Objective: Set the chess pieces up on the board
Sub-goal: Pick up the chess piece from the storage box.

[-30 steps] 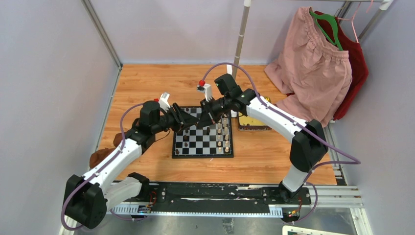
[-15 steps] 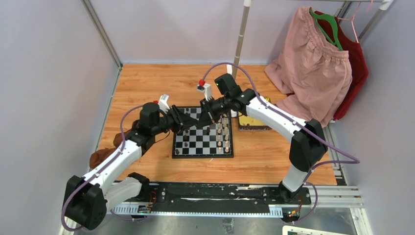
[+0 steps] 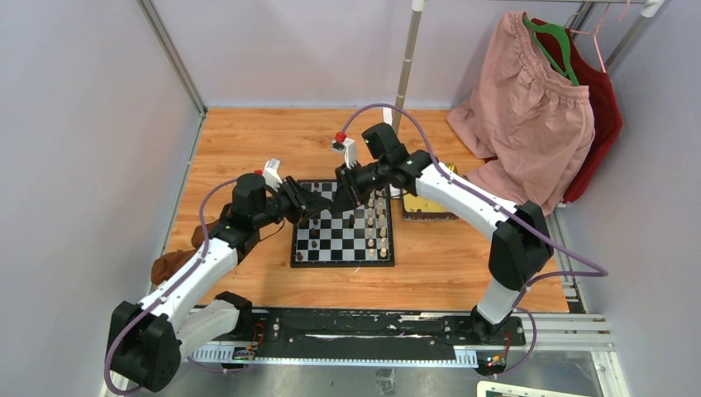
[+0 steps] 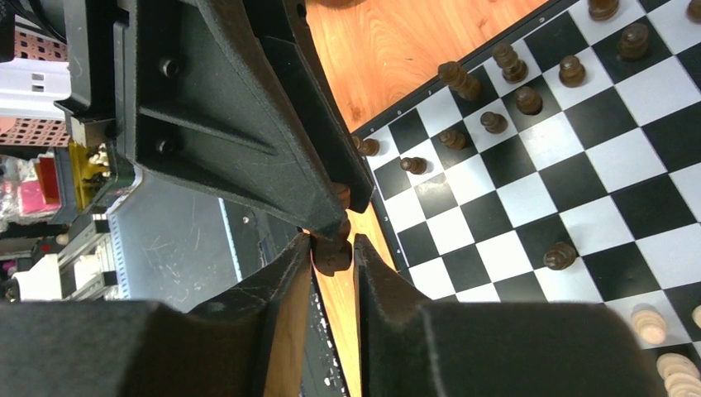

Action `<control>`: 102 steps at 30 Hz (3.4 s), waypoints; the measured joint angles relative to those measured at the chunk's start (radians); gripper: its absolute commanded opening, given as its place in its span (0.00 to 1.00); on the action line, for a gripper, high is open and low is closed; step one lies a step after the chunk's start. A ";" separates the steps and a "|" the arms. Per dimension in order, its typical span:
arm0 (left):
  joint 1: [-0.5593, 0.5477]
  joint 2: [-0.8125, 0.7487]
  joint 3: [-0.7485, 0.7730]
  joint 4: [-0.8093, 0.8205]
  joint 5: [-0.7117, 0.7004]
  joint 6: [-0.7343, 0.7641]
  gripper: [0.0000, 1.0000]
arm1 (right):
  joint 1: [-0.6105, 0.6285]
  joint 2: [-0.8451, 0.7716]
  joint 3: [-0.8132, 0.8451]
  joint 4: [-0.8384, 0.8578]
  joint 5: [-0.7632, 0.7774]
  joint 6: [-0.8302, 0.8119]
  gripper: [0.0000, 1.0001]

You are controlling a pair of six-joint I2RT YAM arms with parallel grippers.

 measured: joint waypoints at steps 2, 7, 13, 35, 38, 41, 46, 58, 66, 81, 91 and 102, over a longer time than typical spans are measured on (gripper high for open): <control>0.008 0.000 0.000 0.006 0.000 -0.008 0.00 | -0.002 -0.002 0.000 0.006 0.008 0.001 0.30; 0.031 -0.001 0.000 0.036 -0.012 -0.034 0.00 | -0.018 -0.029 -0.003 0.015 0.030 0.002 0.31; 0.053 -0.003 -0.005 0.116 -0.039 -0.098 0.00 | -0.042 -0.078 -0.054 0.074 0.053 0.047 0.31; 0.062 0.023 -0.256 0.696 -0.167 -0.302 0.00 | -0.090 -0.049 -0.380 0.937 0.109 0.898 0.33; 0.062 0.061 -0.273 0.772 -0.167 -0.304 0.00 | -0.090 -0.042 -0.387 0.978 0.107 0.957 0.33; 0.062 0.090 -0.286 0.847 -0.169 -0.305 0.00 | -0.090 -0.042 -0.388 1.005 0.104 0.997 0.33; 0.062 0.132 -0.287 0.959 -0.179 -0.306 0.00 | -0.090 -0.042 -0.397 1.035 0.102 1.043 0.33; 0.069 0.224 -0.308 1.159 -0.185 -0.330 0.00 | -0.090 -0.042 -0.412 1.056 0.099 1.078 0.33; 0.074 0.264 -0.314 1.220 -0.185 -0.333 0.00 | -0.090 -0.025 -0.412 1.078 0.088 1.107 0.33; 0.075 0.367 -0.314 1.335 -0.185 -0.352 0.00 | -0.090 -0.005 -0.412 1.094 0.076 1.142 0.33; 0.076 0.393 -0.314 1.372 -0.184 -0.356 0.00 | -0.083 0.017 -0.390 1.107 0.076 1.155 0.32; 0.076 0.417 -0.314 1.408 -0.185 -0.360 0.00 | -0.069 0.023 -0.371 1.109 0.074 1.159 0.28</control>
